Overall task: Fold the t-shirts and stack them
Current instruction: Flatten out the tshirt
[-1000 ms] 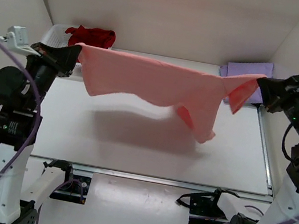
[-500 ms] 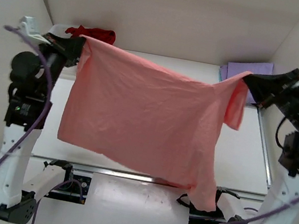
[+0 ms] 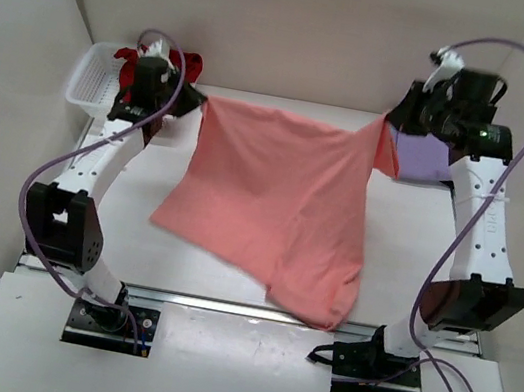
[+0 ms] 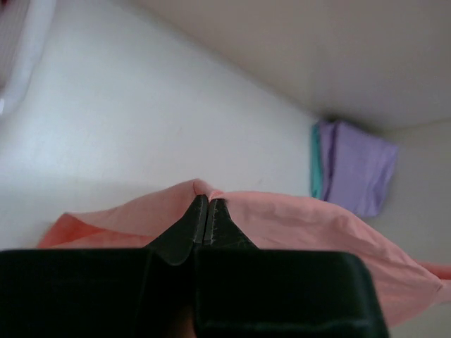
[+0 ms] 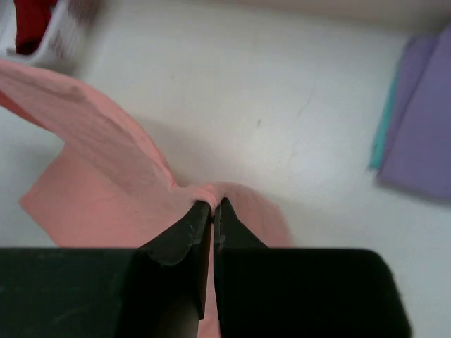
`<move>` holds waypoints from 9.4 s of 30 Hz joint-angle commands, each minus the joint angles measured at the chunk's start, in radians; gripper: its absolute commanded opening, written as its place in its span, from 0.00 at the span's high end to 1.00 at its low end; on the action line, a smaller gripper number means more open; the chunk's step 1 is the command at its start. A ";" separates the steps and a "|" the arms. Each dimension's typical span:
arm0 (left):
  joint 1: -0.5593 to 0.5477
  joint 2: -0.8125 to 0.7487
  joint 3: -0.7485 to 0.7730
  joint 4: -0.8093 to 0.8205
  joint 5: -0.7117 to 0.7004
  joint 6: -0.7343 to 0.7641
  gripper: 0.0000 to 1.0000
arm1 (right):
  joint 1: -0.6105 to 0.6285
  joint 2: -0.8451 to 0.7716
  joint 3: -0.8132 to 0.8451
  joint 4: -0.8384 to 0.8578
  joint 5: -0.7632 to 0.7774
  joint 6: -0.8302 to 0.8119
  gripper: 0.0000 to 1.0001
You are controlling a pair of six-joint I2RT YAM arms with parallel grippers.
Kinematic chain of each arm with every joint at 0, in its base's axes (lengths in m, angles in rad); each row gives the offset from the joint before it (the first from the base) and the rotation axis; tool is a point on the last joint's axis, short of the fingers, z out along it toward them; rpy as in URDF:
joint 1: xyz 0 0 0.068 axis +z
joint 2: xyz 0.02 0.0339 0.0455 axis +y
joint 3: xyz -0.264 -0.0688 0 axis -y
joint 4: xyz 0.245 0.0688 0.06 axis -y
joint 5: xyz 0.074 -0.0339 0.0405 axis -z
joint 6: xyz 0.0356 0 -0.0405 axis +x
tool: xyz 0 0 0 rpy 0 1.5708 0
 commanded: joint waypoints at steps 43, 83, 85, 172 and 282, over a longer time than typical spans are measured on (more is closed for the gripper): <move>0.082 -0.426 -0.850 0.201 -0.001 0.041 0.92 | 0.180 -0.342 -1.035 0.330 0.180 0.123 0.48; 0.153 -0.665 -0.887 -0.039 0.017 0.083 0.98 | 0.105 -0.609 -0.885 -0.260 0.264 0.314 1.00; 0.151 -0.659 -0.885 -0.037 0.023 0.076 0.98 | 0.094 -0.638 -0.879 -0.329 0.282 0.363 1.00; 0.139 -0.626 -0.663 0.021 -0.066 0.090 1.00 | 0.159 -0.120 -0.931 0.314 0.250 0.434 0.59; 0.019 -0.713 -0.810 0.023 -0.046 0.014 1.00 | 0.140 -0.441 -1.147 -0.087 0.292 0.713 1.00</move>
